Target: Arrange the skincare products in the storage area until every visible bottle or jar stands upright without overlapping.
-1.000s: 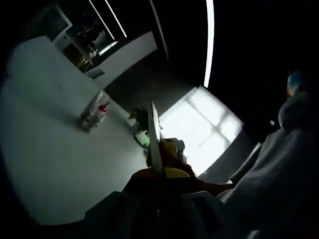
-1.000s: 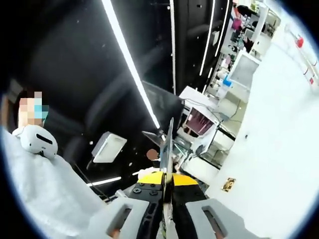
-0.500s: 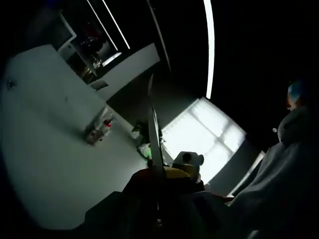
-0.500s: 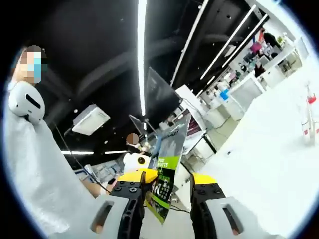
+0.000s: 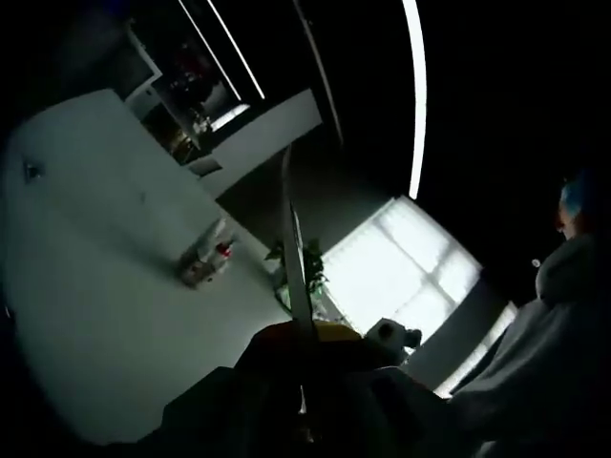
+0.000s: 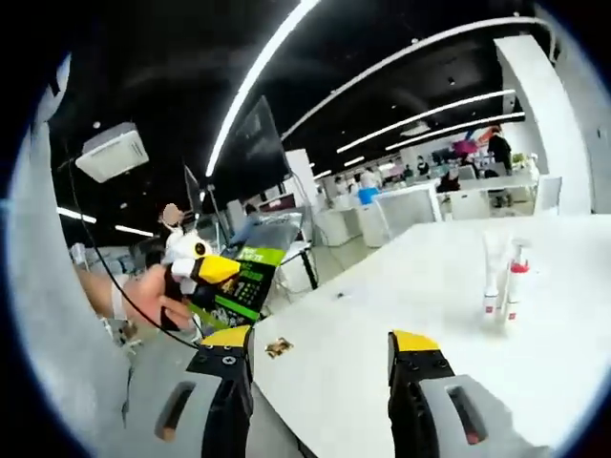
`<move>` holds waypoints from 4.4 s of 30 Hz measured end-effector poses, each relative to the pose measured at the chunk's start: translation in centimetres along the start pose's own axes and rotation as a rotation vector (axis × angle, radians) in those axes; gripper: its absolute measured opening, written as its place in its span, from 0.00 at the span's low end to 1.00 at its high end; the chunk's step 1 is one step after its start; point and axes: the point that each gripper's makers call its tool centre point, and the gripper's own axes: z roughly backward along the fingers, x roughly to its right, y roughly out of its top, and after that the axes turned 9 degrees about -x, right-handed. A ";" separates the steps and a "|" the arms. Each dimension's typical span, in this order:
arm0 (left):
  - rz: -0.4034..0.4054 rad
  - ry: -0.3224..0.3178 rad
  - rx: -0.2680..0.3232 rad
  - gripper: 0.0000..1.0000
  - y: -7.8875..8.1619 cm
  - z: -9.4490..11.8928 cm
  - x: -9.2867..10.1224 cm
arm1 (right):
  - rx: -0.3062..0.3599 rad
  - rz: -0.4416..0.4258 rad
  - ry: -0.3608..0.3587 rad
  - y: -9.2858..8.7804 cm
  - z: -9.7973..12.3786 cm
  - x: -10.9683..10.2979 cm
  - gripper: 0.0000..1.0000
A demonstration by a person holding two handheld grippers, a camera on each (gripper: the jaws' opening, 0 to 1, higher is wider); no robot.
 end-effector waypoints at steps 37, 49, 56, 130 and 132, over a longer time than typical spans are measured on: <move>0.154 -0.027 -0.028 0.00 -2.2 -2.3 -0.7 | 0.029 0.183 -0.178 -0.7 1.2 1.4 0.70; 0.205 -0.001 -0.050 0.00 -1.1 -3.2 -1.8 | -0.003 0.229 -0.230 -1.4 1.4 1.9 0.66; 0.173 -0.008 -0.065 0.00 1.8 -4.7 -2.3 | -0.030 0.257 -0.234 -1.8 1.1 1.9 0.64; 0.371 0.073 -0.214 0.00 9.8 -19.1 -22.5 | -0.251 0.183 -0.261 -5.9 -0.2 4.2 0.51; 0.376 0.087 -0.227 0.00 9.3 -19.3 -23.2 | -0.257 0.183 -0.259 -6.0 -0.2 4.2 0.50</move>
